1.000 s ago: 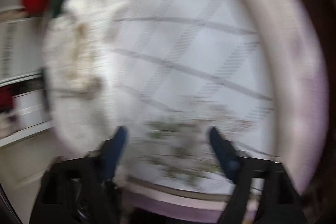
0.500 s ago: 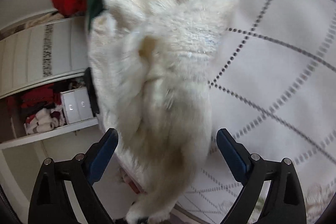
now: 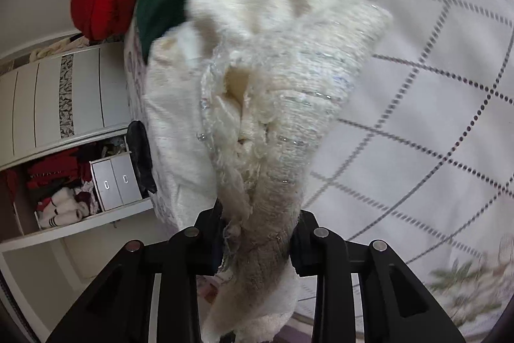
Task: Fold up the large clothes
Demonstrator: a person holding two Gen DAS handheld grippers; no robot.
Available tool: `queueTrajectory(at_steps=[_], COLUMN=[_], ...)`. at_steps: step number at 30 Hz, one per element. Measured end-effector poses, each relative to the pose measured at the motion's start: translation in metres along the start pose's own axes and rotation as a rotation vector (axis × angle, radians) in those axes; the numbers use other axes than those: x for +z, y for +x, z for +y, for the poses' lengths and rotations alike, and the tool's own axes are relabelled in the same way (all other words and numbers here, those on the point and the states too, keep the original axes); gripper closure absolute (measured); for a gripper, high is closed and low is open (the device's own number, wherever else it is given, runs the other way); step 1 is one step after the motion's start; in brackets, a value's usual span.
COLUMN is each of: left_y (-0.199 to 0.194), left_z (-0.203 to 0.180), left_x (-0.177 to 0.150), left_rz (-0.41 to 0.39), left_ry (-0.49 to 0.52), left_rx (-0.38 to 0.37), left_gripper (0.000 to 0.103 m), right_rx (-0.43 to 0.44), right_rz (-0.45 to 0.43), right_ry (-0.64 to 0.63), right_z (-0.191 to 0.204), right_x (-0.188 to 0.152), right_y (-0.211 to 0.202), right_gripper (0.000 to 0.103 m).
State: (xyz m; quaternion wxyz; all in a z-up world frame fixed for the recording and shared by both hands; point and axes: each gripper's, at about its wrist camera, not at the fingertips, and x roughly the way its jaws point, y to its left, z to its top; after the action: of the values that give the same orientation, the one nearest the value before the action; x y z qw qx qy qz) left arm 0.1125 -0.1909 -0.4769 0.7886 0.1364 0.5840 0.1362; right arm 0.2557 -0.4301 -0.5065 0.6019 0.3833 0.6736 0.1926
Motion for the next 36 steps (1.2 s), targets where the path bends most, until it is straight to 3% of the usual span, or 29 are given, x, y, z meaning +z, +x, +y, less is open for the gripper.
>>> queueTrajectory(at_steps=[6, 9, 13, 17, 21, 24, 26, 28, 29, 36], left_y=[-0.015, -0.005, 0.038, 0.11, 0.192, 0.219, 0.215, 0.211, 0.211, 0.235], left_z=[0.095, 0.151, 0.215, 0.269, 0.313, 0.349, 0.363, 0.375, 0.377, 0.344], left_x=[0.014, 0.022, 0.026, 0.026, 0.023, 0.013, 0.009, 0.004, 0.002, 0.026], left_rz=[0.012, 0.026, 0.066, 0.127, 0.239, 0.259, 0.224, 0.211, 0.209, 0.234], left_ry=[-0.169, -0.268, -0.391, -0.477, -0.571, -0.682, -0.717, -0.767, -0.779, -0.694], left_rx=[-0.147, -0.198, -0.257, -0.322, -0.471, -0.554, -0.553, -0.534, -0.53, -0.482], left_gripper=[0.092, 0.092, 0.092, 0.086, 0.086, 0.073, 0.057, 0.037, 0.036, 0.036], right_rx=[-0.072, -0.147, -0.233, -0.361, -0.478, -0.408, -0.275, -0.207, -0.189, -0.379], right_rz=[-0.021, -0.015, 0.002, 0.043, 0.128, 0.145, 0.158, 0.154, 0.138, -0.025], right_ry=[-0.103, -0.181, -0.265, -0.332, -0.346, -0.294, -0.291, -0.298, -0.298, -0.287], right_z=[0.11, 0.184, 0.27, 0.327, 0.347, 0.344, 0.349, 0.35, 0.348, 0.303], right_x=[-0.01, -0.015, -0.012, -0.003, 0.017, 0.024, 0.021, 0.015, 0.012, 0.026], right_y=[-0.009, 0.013, 0.074, 0.171, 0.267, 0.291, 0.282, 0.266, 0.25, 0.158], right_gripper=[0.071, 0.071, 0.071, 0.071, 0.064, 0.04, 0.035, 0.035, 0.034, 0.034])
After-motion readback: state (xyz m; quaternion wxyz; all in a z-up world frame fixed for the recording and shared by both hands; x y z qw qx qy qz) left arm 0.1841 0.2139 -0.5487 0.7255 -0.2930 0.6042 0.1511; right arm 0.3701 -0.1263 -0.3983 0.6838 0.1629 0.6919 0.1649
